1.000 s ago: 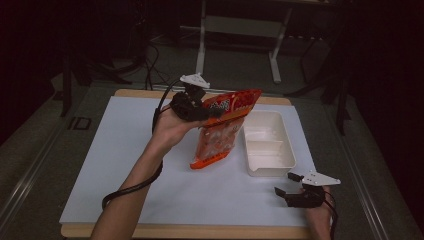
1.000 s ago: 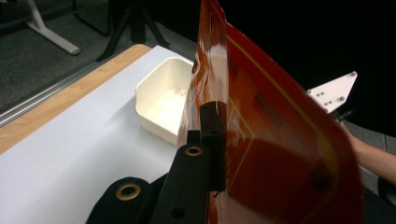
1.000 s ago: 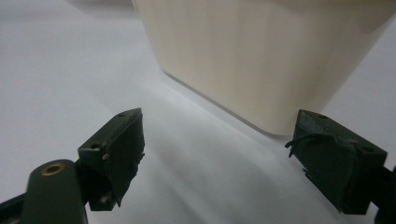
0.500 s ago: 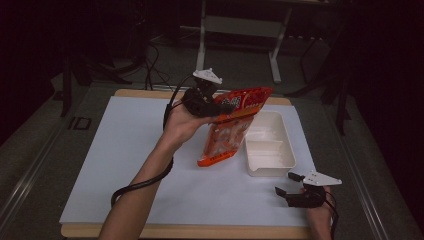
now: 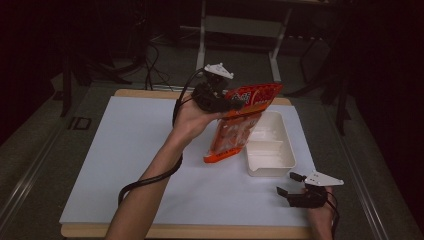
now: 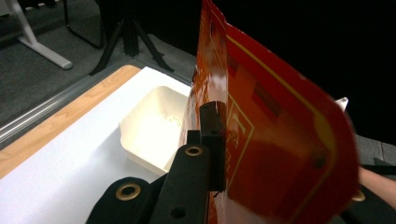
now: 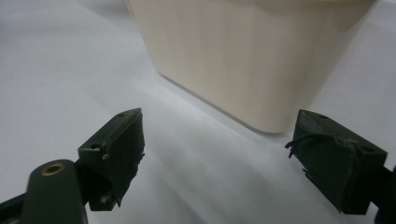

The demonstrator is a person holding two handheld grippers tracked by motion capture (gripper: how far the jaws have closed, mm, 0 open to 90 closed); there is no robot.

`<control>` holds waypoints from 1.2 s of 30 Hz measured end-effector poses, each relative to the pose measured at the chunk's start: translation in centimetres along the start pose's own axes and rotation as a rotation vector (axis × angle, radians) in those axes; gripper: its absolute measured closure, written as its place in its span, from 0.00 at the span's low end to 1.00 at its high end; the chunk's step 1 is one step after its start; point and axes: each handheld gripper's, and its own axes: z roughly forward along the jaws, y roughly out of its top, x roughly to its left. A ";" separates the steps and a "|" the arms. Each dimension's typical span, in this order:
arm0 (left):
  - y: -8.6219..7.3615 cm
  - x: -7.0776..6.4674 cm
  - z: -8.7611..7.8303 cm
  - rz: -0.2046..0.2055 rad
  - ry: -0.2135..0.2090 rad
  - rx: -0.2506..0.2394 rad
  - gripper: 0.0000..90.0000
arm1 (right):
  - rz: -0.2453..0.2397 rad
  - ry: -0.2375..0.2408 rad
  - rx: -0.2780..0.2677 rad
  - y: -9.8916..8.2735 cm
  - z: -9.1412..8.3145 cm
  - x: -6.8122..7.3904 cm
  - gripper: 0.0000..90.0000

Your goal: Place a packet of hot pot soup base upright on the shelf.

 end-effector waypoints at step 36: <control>3.0 -2.0 3.4 0.021 0.012 -0.010 1.00 | 0.008 -0.001 -0.008 -0.1 -0.3 -0.3 0.19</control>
